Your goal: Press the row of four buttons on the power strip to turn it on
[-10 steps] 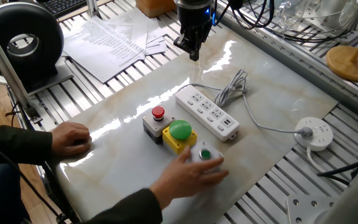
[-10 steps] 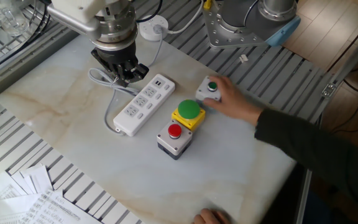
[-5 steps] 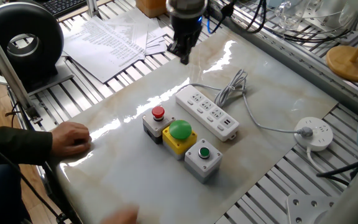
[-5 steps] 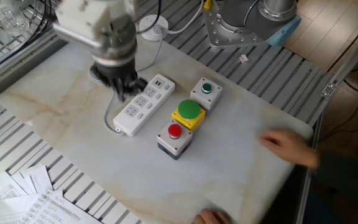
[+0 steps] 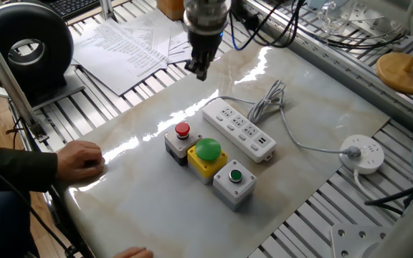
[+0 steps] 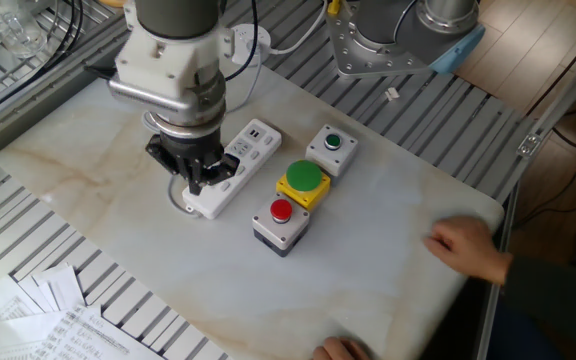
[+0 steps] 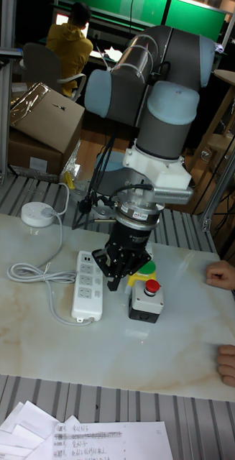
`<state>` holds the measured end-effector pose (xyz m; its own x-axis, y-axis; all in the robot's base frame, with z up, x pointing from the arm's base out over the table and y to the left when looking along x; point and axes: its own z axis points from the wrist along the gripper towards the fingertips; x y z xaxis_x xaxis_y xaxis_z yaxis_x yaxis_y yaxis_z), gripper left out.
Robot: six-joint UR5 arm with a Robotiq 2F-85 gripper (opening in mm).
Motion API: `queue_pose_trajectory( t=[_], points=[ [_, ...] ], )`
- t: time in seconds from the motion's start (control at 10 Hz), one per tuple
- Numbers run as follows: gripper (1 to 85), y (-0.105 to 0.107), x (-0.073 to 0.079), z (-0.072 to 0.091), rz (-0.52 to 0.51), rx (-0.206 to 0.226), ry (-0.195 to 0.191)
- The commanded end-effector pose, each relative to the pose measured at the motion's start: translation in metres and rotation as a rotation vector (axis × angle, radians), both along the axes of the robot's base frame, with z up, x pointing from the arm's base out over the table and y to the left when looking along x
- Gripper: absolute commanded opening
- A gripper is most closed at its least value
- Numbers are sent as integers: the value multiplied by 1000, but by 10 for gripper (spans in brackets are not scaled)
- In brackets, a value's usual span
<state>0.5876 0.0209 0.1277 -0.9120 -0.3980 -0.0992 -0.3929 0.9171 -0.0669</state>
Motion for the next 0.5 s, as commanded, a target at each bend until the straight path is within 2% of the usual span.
queue_pose_trajectory(
  t=[0.0,0.1,0.2,0.3,0.4],
  points=[
    [10,3,-5,18,85,-10,20],
    [10,2,-9,31,101,-19,35],
    [10,1,-12,31,133,-27,45],
    [10,5,-22,45,142,-33,71],
    [10,10,-33,65,155,-60,85]
  ],
)
